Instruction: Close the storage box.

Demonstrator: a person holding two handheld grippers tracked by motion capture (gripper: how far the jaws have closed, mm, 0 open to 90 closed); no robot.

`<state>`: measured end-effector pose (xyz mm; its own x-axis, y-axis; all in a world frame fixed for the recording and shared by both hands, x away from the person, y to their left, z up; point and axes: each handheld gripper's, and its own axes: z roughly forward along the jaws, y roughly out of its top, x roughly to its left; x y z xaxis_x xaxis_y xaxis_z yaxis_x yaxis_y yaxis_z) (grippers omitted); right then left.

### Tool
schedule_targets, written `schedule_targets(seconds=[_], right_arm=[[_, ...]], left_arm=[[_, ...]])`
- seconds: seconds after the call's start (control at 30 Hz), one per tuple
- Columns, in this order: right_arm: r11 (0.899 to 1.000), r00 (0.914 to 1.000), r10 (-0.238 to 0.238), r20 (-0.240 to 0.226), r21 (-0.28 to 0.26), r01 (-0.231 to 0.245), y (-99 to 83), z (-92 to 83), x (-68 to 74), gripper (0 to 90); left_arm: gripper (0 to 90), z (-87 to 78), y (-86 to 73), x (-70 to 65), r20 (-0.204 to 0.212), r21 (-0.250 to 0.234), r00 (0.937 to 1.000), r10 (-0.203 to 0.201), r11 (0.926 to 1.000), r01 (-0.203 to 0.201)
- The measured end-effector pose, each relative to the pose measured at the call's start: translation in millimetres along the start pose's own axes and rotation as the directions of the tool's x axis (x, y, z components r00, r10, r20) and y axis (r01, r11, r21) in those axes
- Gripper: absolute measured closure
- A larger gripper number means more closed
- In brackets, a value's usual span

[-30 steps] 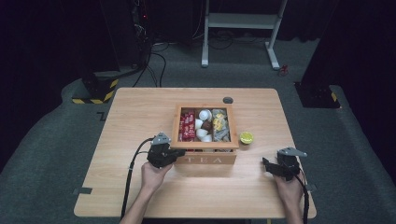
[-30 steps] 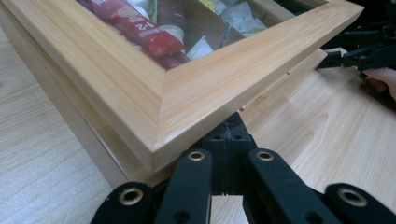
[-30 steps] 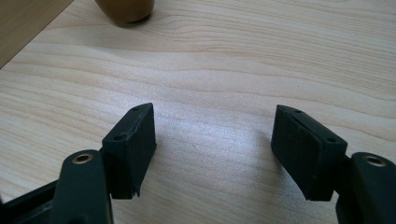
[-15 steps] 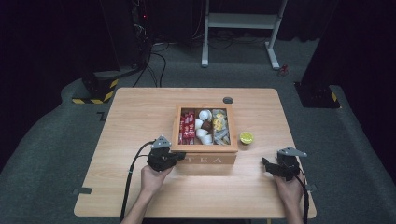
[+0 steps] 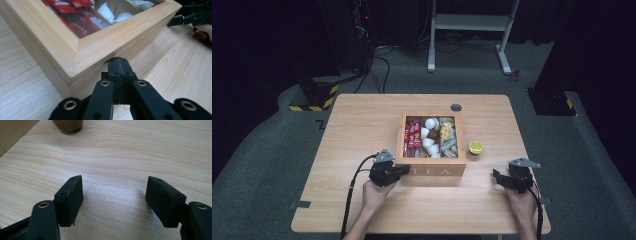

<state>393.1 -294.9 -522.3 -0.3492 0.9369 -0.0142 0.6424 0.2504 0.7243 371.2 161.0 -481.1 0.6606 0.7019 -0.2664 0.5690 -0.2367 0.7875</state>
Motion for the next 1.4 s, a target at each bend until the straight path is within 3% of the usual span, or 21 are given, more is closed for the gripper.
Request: schedule_targets(seconds=[0.33,0.7,1.0,1.4], right_arm=[[1.0,1.0,-0.003,0.0,-0.001,0.003,0.0,0.0,0.0,30.3],[1.0,1.0,0.002,0.0,0.001,-0.002,-0.1,-0.1,0.3,30.3],[1.0,1.0,0.002,0.001,0.001,-0.002,0.0,0.0,0.1,30.1],[1.0,1.0,0.001,0.0,-0.001,-0.001,0.0,0.1,0.0,30.1]], left_arm=[[90.0,-18.4,-5.0,6.1,-0.022,-0.043,0.9996,-0.017,0.999,0.016],[90.0,-35.4,0.0,12.7,-0.011,-0.089,0.9986,-0.052,0.9947,0.051],[89.6,-56.9,9.4,21.8,-0.04,-0.124,0.9966,-0.072,0.99,0.067],[89.4,-71.9,15.3,29.2,-0.078,-0.148,0.9935,-0.083,0.9864,0.071]])
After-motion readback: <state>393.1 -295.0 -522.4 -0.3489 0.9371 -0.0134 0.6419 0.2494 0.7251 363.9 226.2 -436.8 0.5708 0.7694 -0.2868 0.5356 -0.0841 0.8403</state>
